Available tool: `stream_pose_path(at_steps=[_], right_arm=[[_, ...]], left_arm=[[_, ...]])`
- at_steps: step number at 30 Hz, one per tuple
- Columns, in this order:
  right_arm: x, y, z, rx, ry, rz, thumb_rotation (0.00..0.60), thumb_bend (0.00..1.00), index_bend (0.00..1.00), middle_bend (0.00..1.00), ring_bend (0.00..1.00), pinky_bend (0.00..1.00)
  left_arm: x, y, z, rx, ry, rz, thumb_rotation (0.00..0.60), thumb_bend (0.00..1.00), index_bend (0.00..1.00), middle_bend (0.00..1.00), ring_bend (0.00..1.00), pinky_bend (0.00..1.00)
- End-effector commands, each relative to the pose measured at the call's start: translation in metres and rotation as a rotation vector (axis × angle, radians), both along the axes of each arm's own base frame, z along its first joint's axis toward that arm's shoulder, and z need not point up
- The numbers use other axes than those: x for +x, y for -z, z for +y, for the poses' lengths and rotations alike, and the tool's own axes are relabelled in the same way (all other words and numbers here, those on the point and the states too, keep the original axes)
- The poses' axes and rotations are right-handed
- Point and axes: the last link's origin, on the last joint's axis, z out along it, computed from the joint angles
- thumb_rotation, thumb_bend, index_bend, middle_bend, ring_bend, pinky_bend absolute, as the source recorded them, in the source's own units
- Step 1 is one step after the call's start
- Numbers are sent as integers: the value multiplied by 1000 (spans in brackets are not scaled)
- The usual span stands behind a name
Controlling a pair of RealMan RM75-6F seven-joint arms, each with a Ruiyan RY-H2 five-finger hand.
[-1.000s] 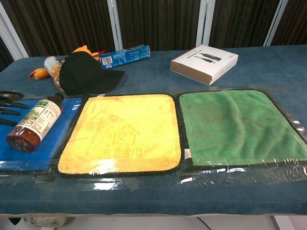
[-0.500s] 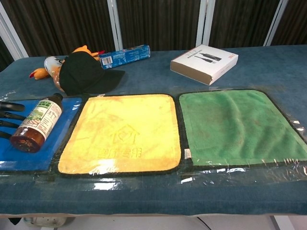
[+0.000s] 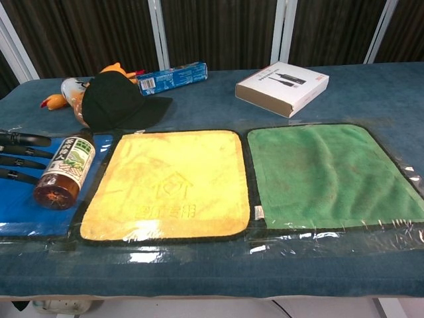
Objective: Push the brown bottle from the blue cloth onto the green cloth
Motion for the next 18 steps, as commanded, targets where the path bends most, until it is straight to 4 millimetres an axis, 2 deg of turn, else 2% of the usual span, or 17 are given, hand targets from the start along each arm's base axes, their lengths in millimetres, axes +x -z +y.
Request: stream_pose_path(at_steps=[1,18], right_arm=[[0,0,-1,-2,0,-1,600,142,0,0,0,0],[-1,-1,-1,0,4,-1,600,143,0,0,0,0]], left_arm=[[4,4,0,-15,3,-21,522,236,16,133,99,342],[26,20,11,-47,37,-57,551,235,9,133,99,342]])
